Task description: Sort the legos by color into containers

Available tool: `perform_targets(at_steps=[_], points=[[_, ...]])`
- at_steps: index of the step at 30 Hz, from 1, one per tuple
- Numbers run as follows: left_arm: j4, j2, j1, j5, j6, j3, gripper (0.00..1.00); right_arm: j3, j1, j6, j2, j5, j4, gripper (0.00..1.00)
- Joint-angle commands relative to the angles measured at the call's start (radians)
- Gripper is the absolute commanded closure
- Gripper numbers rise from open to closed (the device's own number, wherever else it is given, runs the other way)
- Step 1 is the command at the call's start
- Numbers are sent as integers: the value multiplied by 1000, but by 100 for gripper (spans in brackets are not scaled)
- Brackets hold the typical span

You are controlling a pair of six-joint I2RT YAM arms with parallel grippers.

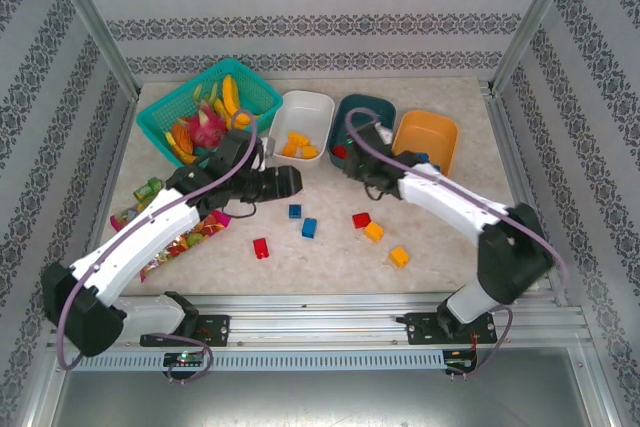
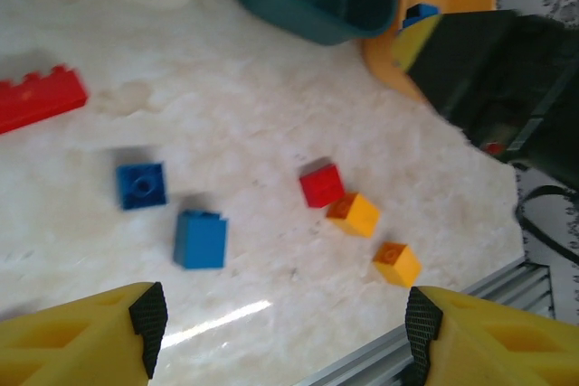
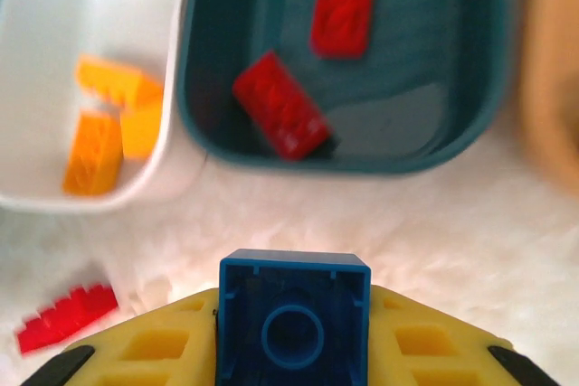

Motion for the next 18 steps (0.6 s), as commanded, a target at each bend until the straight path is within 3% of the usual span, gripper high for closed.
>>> perform_targets(at_steps=[1,6,10,18], points=[[107,99,-25,63,44,117,27,-38,-154,-47,-60,-78,-68,81],[137,289,-62,82,66,278,27,49,-372,-120,57,-286,-108,81],[135,422,-78,73,78,417,28,181,-454,-150,243,-421,-155,81],[103,567,-87,62,93,582,28,355,-498,-140,465,-417,-241,76]])
